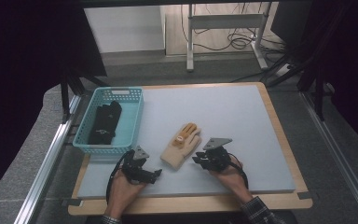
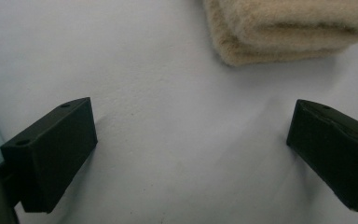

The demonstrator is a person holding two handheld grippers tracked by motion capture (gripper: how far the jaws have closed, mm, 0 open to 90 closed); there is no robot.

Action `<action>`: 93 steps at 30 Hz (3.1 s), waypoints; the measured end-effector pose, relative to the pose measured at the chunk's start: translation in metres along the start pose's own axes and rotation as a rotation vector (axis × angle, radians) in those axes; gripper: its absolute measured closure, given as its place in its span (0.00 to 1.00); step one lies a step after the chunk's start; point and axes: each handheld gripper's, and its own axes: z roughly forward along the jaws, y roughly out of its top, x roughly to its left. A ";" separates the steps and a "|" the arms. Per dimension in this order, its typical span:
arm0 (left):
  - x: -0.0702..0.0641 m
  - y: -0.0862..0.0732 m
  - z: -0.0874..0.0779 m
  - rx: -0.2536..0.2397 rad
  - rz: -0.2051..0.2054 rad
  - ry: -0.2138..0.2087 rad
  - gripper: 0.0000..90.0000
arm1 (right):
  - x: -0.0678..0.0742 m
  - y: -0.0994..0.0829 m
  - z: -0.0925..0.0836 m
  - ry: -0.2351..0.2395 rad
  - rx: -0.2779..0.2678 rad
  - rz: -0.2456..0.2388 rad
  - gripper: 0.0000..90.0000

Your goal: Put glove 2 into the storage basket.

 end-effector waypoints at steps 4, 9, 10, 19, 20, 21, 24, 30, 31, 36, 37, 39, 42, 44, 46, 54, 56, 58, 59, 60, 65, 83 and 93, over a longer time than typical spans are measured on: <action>0.000 0.000 0.000 -0.001 0.000 -0.001 0.02 | -0.012 -0.006 -0.015 -0.043 -0.007 0.020 0.64; 0.000 0.000 0.000 -0.002 -0.001 -0.002 0.02 | -0.026 -0.019 -0.034 -0.117 -0.002 0.035 0.46; 0.000 0.000 0.000 -0.003 -0.001 -0.002 0.02 | -0.029 -0.022 -0.037 -0.130 -0.005 0.042 0.43; 0.000 -0.001 0.000 -0.003 0.000 -0.002 0.02 | -0.055 -0.045 -0.061 -0.228 -0.002 0.110 0.24; 0.000 -0.001 0.000 -0.003 0.000 -0.002 0.02 | -0.056 -0.046 -0.063 -0.232 0.004 0.113 0.23; 0.000 -0.001 0.000 -0.003 -0.001 -0.002 0.02 | -0.059 -0.049 -0.065 -0.240 0.009 0.119 0.22; 0.000 -0.001 0.000 -0.003 -0.001 -0.002 0.02 | -0.063 -0.054 -0.068 -0.254 0.008 0.135 0.19; 0.000 -0.001 0.000 -0.003 0.001 -0.001 0.02 | -0.068 -0.062 -0.067 -0.277 0.031 0.144 0.14; 0.000 -0.001 0.000 -0.003 0.000 -0.002 0.02 | -0.068 -0.063 -0.066 -0.282 0.039 0.147 0.13; 0.000 -0.001 0.000 -0.003 0.000 -0.002 0.02 | -0.069 -0.064 -0.065 -0.269 0.055 0.146 0.11; 0.000 -0.001 0.000 -0.003 0.001 -0.001 0.02 | -0.069 -0.064 -0.065 -0.268 0.055 0.147 0.11; 0.000 -0.001 0.000 -0.003 0.001 -0.002 0.02 | -0.069 -0.064 -0.065 -0.270 0.056 0.144 0.11; 0.000 -0.001 0.000 -0.003 0.000 -0.001 0.02 | -0.069 -0.064 -0.065 -0.272 0.055 0.144 0.11; 0.000 0.000 -0.001 -0.003 0.002 0.000 0.02 | -0.069 -0.064 -0.064 -0.273 0.054 0.144 0.11; 0.000 0.000 -0.001 -0.004 0.000 -0.001 0.02 | -0.069 -0.064 -0.064 -0.273 0.053 0.144 0.11; 0.001 0.010 -0.007 -0.019 -0.030 -0.034 0.03 | -0.069 -0.064 -0.064 -0.274 0.053 0.143 0.11; -0.001 0.018 -0.009 -0.024 -0.029 -0.048 0.02 | -0.069 -0.064 -0.064 -0.274 0.052 0.143 0.11; -0.004 0.027 -0.009 -0.019 -0.016 -0.060 0.01 | -0.069 -0.064 -0.064 -0.274 0.052 0.143 0.11; -0.007 0.033 -0.009 -0.010 -0.003 -0.063 0.01 | -0.069 -0.064 -0.064 -0.275 0.052 0.143 0.11; -0.011 0.042 -0.008 -0.003 0.014 -0.066 0.01 | -0.069 -0.064 -0.064 -0.275 0.052 0.143 0.11; -0.015 0.070 0.004 0.009 0.024 -0.077 0.00 | -0.069 -0.064 -0.064 -0.275 0.051 0.143 0.11; -0.028 0.113 0.068 0.155 0.011 -0.083 0.02 | -0.069 -0.064 -0.064 -0.275 0.051 0.143 0.11; -0.036 0.117 0.076 0.190 0.059 -0.039 0.19 | -0.069 -0.064 -0.064 -0.275 0.051 0.144 0.11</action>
